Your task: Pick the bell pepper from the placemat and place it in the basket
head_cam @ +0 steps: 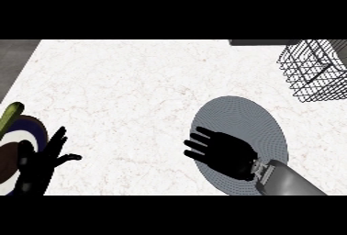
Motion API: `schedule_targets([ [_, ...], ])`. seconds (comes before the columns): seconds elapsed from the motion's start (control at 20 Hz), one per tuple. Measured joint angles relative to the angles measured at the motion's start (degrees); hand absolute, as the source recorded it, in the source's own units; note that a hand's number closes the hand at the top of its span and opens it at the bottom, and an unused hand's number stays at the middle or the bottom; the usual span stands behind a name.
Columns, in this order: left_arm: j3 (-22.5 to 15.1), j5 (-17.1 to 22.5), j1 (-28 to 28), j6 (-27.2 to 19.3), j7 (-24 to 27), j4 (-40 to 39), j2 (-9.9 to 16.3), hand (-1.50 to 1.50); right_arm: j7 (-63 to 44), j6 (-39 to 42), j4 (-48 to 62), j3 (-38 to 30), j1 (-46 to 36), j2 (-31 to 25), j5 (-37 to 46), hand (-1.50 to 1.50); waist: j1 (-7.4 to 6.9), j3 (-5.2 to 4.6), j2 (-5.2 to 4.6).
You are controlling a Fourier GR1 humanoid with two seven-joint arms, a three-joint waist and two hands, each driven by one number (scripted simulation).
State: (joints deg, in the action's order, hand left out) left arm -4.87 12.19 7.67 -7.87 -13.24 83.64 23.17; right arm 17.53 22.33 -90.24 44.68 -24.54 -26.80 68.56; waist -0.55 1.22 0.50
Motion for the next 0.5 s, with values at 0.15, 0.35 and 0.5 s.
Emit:
schedule_targets([
  [0.15, 0.1, -0.5, -0.1, 0.0, -0.6, 0.2, -0.4, 0.00, 1.3, -1.5, 1.6, -0.1, -0.1, 0.3, 1.0, 1.50, 0.02, -0.01, -0.02],
  [0.35, -0.1, -1.2, -0.1, -0.1, -1.6, 0.9, -1.0, 0.00, 4.7, -6.5, 3.1, 0.1, -0.6, -0.1, 3.1, 1.50, -0.02, -0.08, -0.02],
  [0.5, 0.2, -1.2, 0.5, 0.7, -1.0, 1.3, -1.4, 0.00, 5.8, -9.4, 4.2, 0.4, -0.8, 0.4, 5.3, 1.50, -0.04, -0.15, 0.07],
])
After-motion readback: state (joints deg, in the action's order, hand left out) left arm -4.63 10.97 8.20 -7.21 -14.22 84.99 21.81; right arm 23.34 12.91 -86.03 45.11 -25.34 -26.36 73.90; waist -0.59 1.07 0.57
